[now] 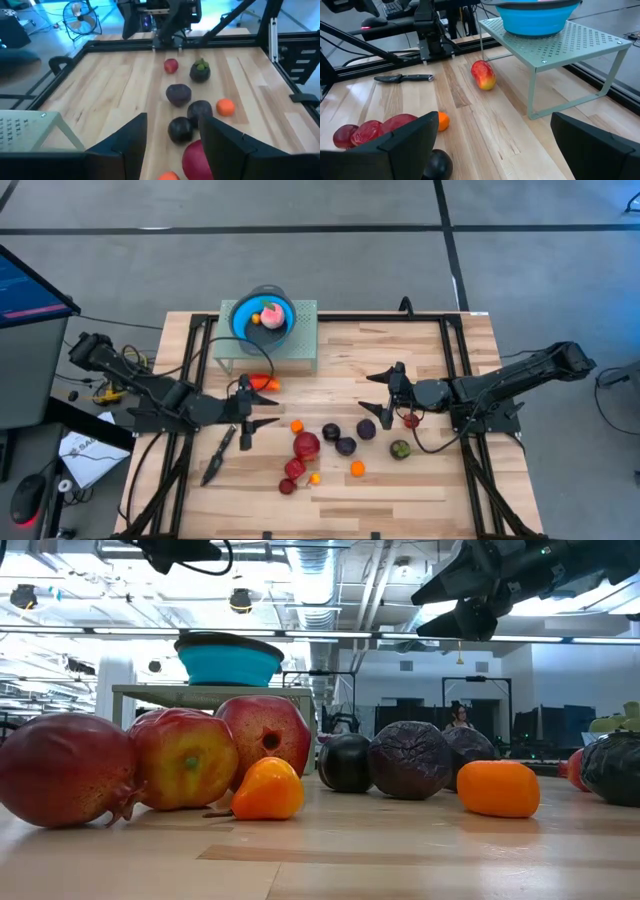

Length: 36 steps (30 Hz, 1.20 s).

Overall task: Pick & Place Fruit
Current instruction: Put the bottom red pomegranate into the blue strainer bowl on the shelf

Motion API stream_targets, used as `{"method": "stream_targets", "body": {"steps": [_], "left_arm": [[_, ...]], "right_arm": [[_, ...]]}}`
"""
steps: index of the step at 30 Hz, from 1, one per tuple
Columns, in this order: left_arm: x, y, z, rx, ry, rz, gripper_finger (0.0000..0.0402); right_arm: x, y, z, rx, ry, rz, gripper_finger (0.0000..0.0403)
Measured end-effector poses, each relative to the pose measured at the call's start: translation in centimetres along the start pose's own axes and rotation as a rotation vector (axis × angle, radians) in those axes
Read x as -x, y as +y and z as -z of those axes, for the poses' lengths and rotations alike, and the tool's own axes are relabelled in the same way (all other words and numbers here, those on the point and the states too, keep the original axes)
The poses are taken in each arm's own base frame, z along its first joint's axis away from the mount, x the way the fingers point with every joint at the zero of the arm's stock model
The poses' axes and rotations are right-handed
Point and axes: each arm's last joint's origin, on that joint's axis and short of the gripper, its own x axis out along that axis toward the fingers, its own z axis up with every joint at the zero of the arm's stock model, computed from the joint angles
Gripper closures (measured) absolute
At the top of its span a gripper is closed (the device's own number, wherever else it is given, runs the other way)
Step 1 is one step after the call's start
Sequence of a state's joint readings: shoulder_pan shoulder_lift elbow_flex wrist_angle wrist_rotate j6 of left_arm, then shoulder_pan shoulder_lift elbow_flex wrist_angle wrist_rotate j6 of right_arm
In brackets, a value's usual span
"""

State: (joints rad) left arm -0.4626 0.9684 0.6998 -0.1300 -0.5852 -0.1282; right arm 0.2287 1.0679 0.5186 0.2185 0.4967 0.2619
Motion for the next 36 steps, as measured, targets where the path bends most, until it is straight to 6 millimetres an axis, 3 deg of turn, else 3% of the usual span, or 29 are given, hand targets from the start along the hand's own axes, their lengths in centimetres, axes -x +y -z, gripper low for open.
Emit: {"method": "stream_targets", "body": {"steps": [4,8,15,18,24,36], "left_arm": [[0.0,-0.5,0.4,-0.036,0.036,0.073,0.0230],[-0.4,-2.7,1.5,-0.126,0.103,0.257,0.0216],[-2.3,-8.4,6.4,-0.172,0.361,0.454,0.0142],[-3.3,-10.0,7.9,-0.085,0.414,0.450,0.0120],[-4.8,-11.5,9.1,0.095,0.424,0.428,0.0120],[-6.9,-12.8,12.5,0.113,0.505,0.375,0.0123]], "right_arm": [[0.0,0.0,0.0,0.000,0.000,0.000,0.0024],[0.0,0.0,0.0,0.000,0.000,0.000,0.0024],[0.0,-0.1,0.0,-0.001,-0.001,0.003,0.0024],[-0.1,-0.2,-0.1,-0.004,-0.003,0.008,0.0024],[-0.1,-0.2,-0.1,-0.008,-0.007,0.007,0.0024],[0.9,1.7,0.4,-0.049,0.006,-0.087,0.0024]]}}
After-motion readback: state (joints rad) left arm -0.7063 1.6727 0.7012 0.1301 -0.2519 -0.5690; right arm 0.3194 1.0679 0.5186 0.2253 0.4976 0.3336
